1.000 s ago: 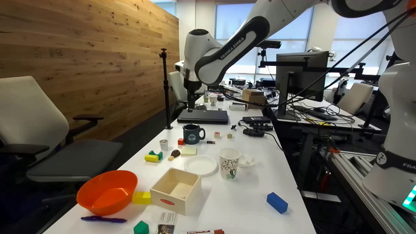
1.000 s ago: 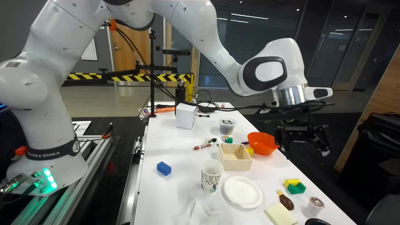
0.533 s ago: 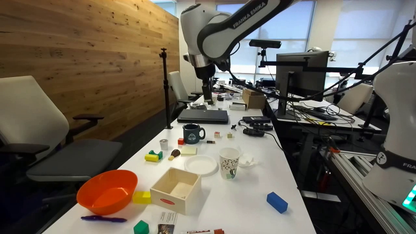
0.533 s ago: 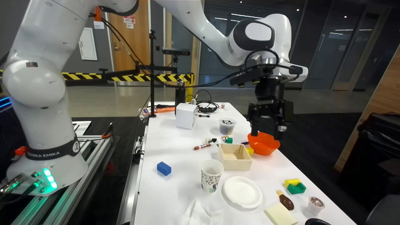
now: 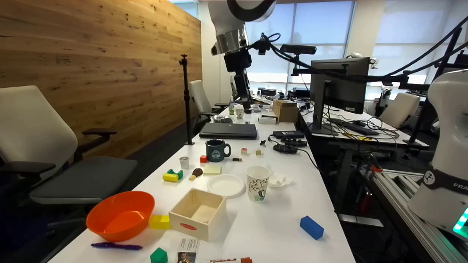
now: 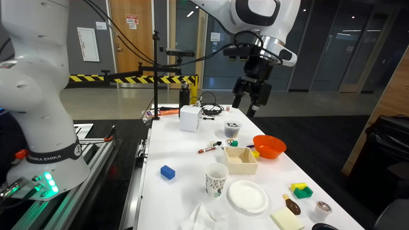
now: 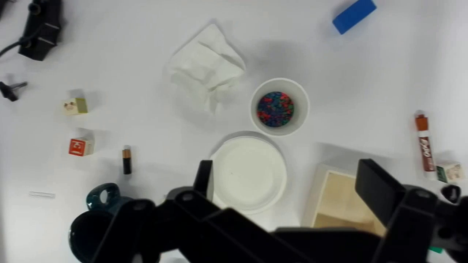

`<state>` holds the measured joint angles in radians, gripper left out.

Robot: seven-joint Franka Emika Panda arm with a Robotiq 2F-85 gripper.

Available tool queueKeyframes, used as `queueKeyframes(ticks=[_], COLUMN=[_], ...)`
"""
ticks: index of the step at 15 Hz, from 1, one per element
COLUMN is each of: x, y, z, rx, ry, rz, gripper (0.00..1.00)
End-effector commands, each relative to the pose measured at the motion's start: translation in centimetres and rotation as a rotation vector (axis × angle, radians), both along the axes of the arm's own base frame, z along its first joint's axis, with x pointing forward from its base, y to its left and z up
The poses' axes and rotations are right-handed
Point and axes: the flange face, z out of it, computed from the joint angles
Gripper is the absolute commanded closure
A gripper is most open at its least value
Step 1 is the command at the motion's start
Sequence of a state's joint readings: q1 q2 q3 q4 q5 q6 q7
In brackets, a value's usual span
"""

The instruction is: Move the blue cup forward

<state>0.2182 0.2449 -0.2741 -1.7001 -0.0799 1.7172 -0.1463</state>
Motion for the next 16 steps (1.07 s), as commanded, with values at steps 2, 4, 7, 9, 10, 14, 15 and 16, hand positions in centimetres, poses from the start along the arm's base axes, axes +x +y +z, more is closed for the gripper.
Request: queueKeyframes(ticks=[2, 4, 7, 9, 10, 14, 15, 16], x=[-0.5, -0.2, -0.1, 0.4, 1.7, 1.8, 1.8, 1.8], y=[-1.0, -1.2, -1.2, -0.9, -1.1, -0.8, -0.9, -0.9], z=[0.5, 0.0, -1.3, -2.3, -2.2, -2.8, -2.8, -2.8], rx=[0.227, 0.295, 0.335, 0.333, 0.303, 0.303, 0.303, 0.303], ry=[-0.069, -0.136, -0.283, -0.379, -0.303, -0.308, -0.309, -0.309], rz=[-0.033, -0.036, -0.006, 0.029, 0.004, 0.01, 0.009, 0.009], gripper=[0.0, 0.0, 0.0, 0.0, 0.0, 0.0, 0.0, 0.0])
